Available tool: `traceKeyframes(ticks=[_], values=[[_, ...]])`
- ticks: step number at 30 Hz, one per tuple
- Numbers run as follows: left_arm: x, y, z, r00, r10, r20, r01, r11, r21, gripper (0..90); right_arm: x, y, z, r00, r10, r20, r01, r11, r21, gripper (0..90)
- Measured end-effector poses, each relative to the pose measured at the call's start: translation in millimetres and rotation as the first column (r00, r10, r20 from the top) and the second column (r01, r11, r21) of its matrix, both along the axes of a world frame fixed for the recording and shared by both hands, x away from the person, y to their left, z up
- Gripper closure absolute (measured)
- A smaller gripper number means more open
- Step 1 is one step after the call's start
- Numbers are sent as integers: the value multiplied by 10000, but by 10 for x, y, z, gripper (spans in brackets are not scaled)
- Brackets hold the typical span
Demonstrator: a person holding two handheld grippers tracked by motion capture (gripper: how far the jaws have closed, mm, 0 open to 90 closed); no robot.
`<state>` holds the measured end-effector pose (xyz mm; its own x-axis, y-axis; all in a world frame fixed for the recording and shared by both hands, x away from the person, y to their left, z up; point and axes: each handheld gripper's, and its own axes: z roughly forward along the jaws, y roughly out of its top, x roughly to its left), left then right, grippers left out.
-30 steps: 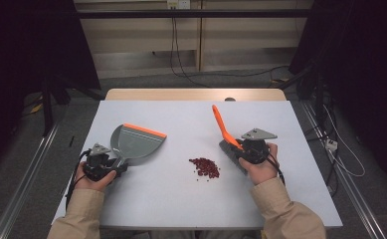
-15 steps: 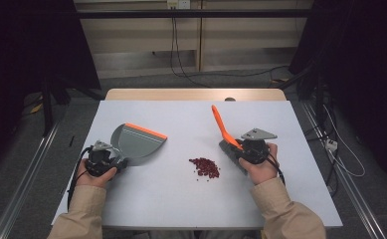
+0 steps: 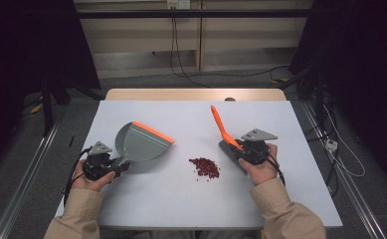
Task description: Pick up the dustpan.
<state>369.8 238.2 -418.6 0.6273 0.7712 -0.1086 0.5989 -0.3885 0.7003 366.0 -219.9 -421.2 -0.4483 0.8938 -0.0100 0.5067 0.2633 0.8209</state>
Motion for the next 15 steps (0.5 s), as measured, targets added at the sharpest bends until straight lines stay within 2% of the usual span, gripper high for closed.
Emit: traceKeyframes(ticks=[7, 9, 15], values=[[-114, -93, 56, 9942, -1077, -34, 1077, 9941, -100, 627, 0, 3, 1, 10000, 28, -12, -28, 10000, 28, 714], [-146, -128, 45, 9889, -1486, -80, 1485, 9889, -110, 627, 0, 5, 2, 10000, 45, -9, -45, 10000, -11, 714], [-222, -209, -18, 9756, -2163, -367, 2162, 9763, -49, 627, 0, -3, 0, 10000, 66, 22, -66, 10000, -5, 713]])
